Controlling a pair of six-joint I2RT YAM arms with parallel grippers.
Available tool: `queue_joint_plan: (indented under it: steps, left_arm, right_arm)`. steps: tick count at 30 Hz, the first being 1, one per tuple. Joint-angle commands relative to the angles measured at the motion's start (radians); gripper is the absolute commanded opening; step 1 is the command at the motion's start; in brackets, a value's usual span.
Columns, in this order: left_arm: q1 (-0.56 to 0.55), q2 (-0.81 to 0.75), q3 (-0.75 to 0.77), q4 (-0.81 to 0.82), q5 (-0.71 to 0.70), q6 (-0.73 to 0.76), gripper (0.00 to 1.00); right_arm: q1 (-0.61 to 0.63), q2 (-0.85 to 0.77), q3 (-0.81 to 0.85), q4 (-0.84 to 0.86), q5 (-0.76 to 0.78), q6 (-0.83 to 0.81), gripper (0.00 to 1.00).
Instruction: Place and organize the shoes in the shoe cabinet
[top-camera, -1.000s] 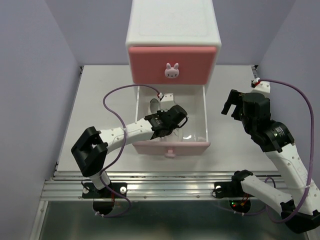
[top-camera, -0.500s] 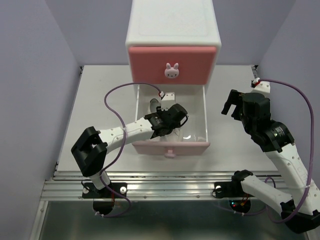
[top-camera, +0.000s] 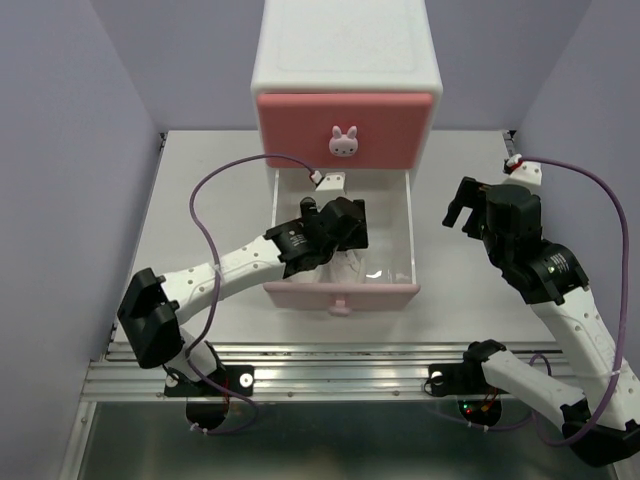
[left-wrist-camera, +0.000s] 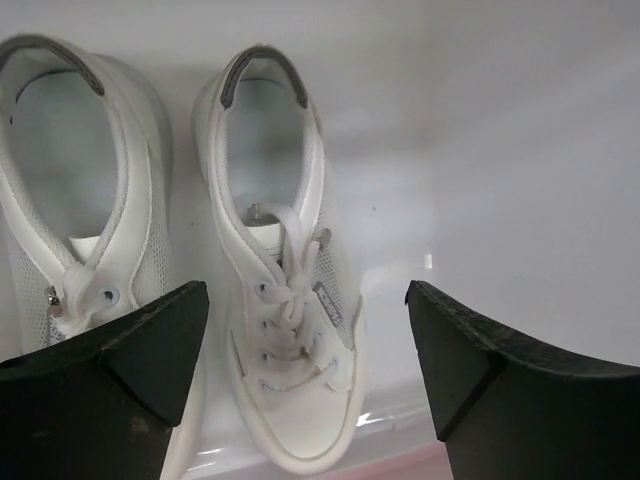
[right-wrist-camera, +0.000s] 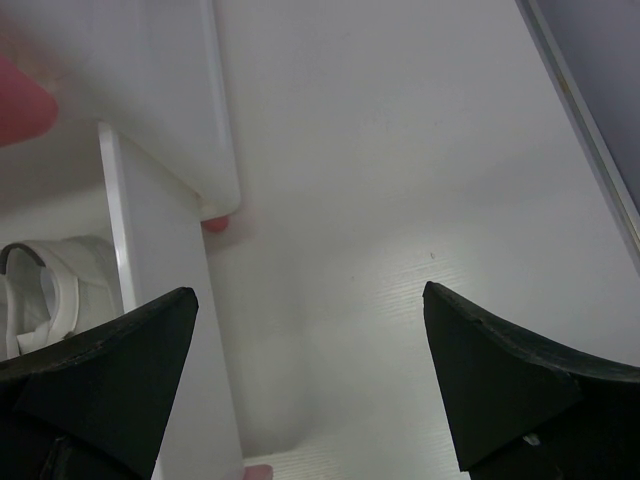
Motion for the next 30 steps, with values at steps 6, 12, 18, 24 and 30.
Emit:
queue_joint_plan:
  steps: [6, 12, 18, 24, 30]
  left_arm:
    - [-0.005, -0.148, 0.129, -0.076, 0.054, 0.031, 0.97]
    - [-0.006, -0.248, 0.129, -0.095, 0.078, 0.004, 0.99]
    - [-0.038, -0.303, 0.178, -0.171, 0.081, -0.009, 0.99]
    - [-0.124, -0.291, 0.284, -0.277, 0.043, -0.004, 0.99]
    - [-0.207, -0.298, 0.298, -0.328, 0.017, -0.076, 0.99]
  right_arm:
    - [-0.004, -0.003, 0.07, 0.075, -0.004, -0.015, 1.0]
    - [-0.004, 0.017, 0.138, 0.118, -0.085, -0.07, 1.0]
    - [-0.004, 0.117, 0.381, 0.179, -0.289, -0.224, 1.0]
    - [-0.004, 0.327, 0.665, 0.19, -0.467, -0.302, 1.0]
    - [-0.004, 0.543, 0.95, 0.227, -0.58, -0.29, 1.0]
